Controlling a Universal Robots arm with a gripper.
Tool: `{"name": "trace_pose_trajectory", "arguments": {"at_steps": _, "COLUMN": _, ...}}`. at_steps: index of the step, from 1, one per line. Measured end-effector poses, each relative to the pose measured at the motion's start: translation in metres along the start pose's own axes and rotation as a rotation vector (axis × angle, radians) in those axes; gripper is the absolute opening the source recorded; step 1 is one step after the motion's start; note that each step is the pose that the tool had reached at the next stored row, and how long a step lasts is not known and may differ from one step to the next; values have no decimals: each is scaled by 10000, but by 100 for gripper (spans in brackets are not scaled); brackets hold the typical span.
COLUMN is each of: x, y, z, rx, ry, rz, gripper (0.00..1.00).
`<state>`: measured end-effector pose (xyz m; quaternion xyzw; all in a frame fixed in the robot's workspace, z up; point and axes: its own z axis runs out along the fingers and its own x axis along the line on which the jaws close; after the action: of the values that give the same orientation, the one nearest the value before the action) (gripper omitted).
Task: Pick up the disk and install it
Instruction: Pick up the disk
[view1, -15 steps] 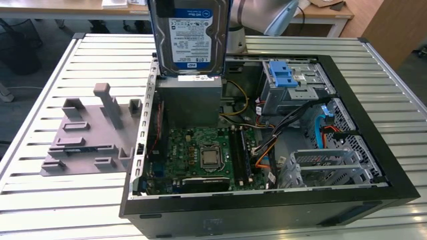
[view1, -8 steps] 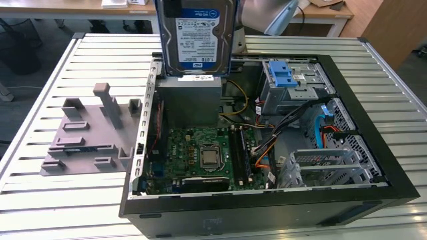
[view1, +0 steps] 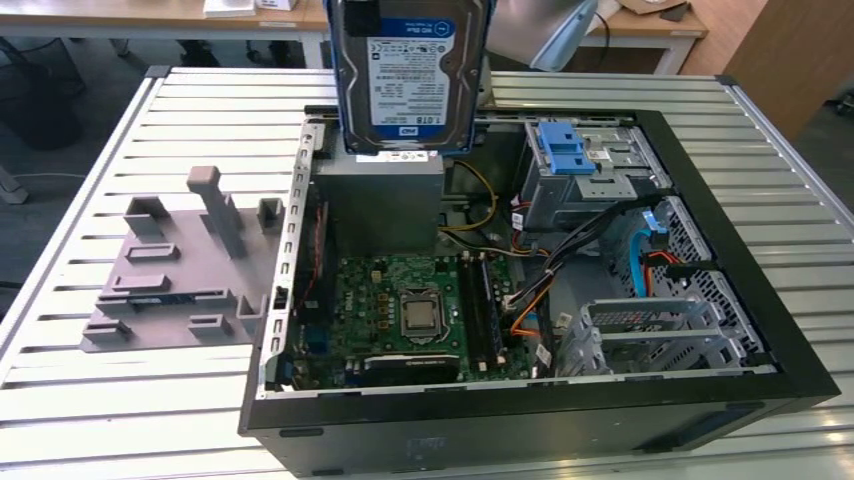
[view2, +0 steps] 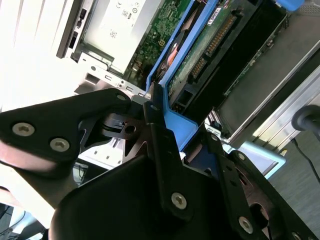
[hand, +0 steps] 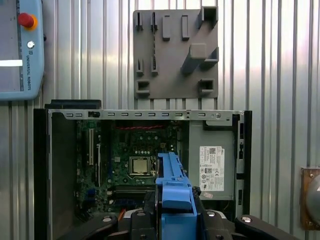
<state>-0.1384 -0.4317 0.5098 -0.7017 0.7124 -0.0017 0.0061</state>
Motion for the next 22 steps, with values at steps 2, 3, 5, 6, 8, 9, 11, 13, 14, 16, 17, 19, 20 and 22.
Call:
{"name": "trace_pose_trajectory", "arguments": {"at_steps": 2, "x": 1, "y": -25, "z": 0, "rx": 0, "ry": 0, "rz": 2, "gripper": 36}}
{"name": "trace_pose_trajectory", "arguments": {"at_steps": 3, "x": 1, "y": -37, "z": 1, "rx": 0, "ry": 0, "rz": 2, "gripper": 36}}
{"name": "trace_pose_trajectory", "arguments": {"at_steps": 5, "x": 1, "y": -63, "z": 1, "rx": 0, "ry": 0, "rz": 5, "gripper": 36}}
{"name": "trace_pose_trajectory", "arguments": {"at_steps": 6, "x": 2, "y": -77, "z": 1, "rx": 0, "ry": 0, "rz": 5, "gripper": 36}}
{"name": "trace_pose_trajectory", "arguments": {"at_steps": 8, "x": 3, "y": -103, "z": 1, "rx": 0, "ry": 0, "rz": 7, "gripper": 36}}
{"name": "trace_pose_trajectory", "arguments": {"at_steps": 9, "x": 4, "y": -116, "z": 2, "rx": 0, "ry": 0, "rz": 9, "gripper": 36}}
{"name": "trace_pose_trajectory", "arguments": {"at_steps": 11, "x": 5, "y": -145, "z": 2, "rx": 1, "ry": -1, "rz": 10, "gripper": 36}}
{"name": "trace_pose_trajectory", "arguments": {"at_steps": 13, "x": 6, "y": -175, "z": 2, "rx": 0, "ry": 0, "rz": 12, "gripper": 36}}
{"name": "trace_pose_trajectory", "arguments": {"at_steps": 14, "x": 7, "y": -189, "z": 2, "rx": 0, "ry": 0, "rz": 14, "gripper": 36}}
{"name": "trace_pose_trajectory", "arguments": {"at_steps": 16, "x": 8, "y": -218, "z": 3, "rx": 0, "ry": 0, "rz": 16, "gripper": 36}}
{"name": "trace_pose_trajectory", "arguments": {"at_steps": 17, "x": 9, "y": -233, "z": 3, "rx": 0, "ry": 0, "rz": 16, "gripper": 36}}
{"name": "trace_pose_trajectory", "arguments": {"at_steps": 19, "x": 10, "y": -263, "z": 4, "rx": 1, "ry": 0, "rz": 17, "gripper": 36}}
{"name": "trace_pose_trajectory", "arguments": {"at_steps": 20, "x": 11, "y": -279, "z": 4, "rx": 0, "ry": 0, "rz": 19, "gripper": 36}}
{"name": "trace_pose_trajectory", "arguments": {"at_steps": 22, "x": 13, "y": -309, "z": 4, "rx": 1, "ry": 0, "rz": 20, "gripper": 36}}
